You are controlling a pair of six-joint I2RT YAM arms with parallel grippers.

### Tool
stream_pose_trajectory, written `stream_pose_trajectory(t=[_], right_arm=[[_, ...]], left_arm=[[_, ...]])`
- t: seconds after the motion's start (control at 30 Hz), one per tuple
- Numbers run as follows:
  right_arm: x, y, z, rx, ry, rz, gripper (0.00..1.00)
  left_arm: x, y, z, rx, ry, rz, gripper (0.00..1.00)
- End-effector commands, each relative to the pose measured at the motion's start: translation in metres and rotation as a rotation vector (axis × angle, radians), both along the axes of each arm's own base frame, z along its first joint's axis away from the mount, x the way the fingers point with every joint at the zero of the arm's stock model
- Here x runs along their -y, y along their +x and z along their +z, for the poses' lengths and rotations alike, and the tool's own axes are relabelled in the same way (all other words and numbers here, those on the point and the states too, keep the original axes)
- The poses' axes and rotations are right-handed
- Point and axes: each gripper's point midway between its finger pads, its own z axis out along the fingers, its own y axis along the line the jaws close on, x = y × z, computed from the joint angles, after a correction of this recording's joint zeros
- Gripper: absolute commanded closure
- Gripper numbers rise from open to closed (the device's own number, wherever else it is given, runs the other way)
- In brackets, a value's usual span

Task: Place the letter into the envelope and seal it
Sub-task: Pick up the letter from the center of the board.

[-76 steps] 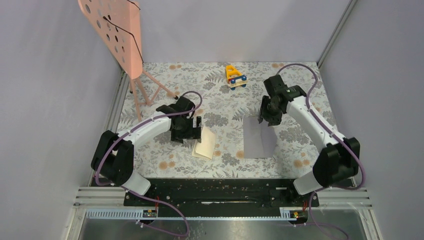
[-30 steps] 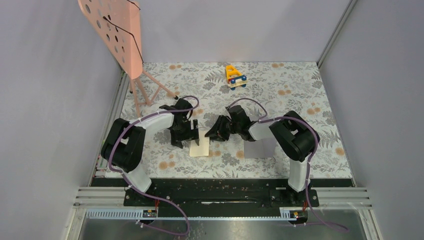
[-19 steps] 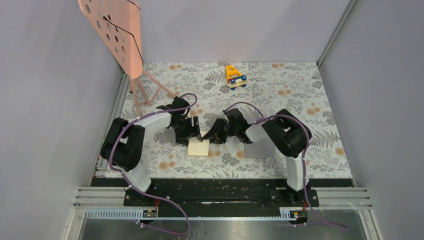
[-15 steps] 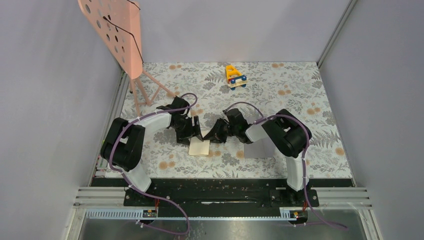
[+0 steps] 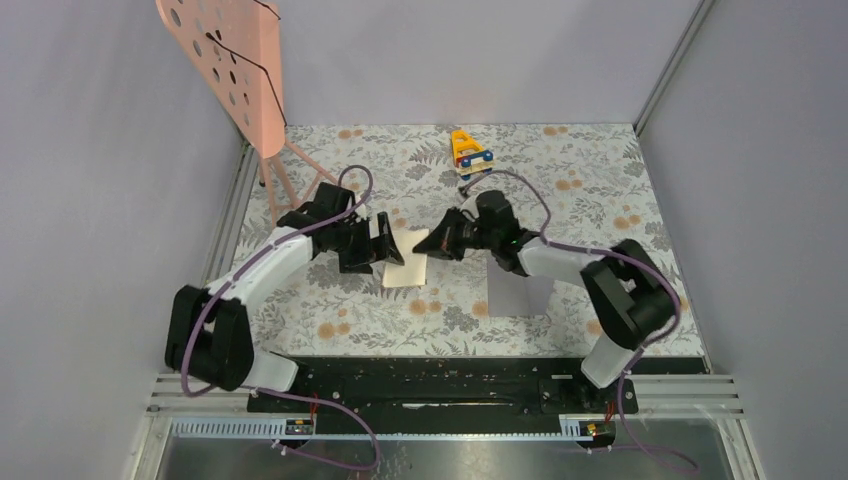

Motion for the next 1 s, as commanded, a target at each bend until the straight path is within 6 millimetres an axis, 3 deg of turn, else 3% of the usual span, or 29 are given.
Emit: stream_pose_trajectory(t=[0.0,0.2,0.4,0.63,0.8,0.97], right_arm=[[0.019,0.000,0.063,0.135,0.093,0.065,1.00],[0.028,-0.011,0.109,0.221,0.159,0.161,1.00],[0.028,-0.020,0.140,0.277,0.236,0.219,1.00],[0.023,-0.021,0.156,0.252,0.359,0.222,1.00],[0.023,-0.019,0.152,0.239,0.372,0.219,1.00],[0.023,-0.020,0.146,0.232,0.358,0.217,1.00]], left_arm=[[0.013,-0.006,0.056,0.117,-0.167,-0.107,0.06],[0.032,-0.019,0.112,0.226,-0.418,-0.234,0.06],[0.043,-0.030,0.133,0.251,-0.572,-0.311,0.08],[0.048,-0.034,0.141,0.265,-0.662,-0.318,0.18],[0.050,-0.032,0.157,0.300,-0.726,-0.298,0.48],[0.048,-0.025,0.167,0.323,-0.771,-0.274,0.49]])
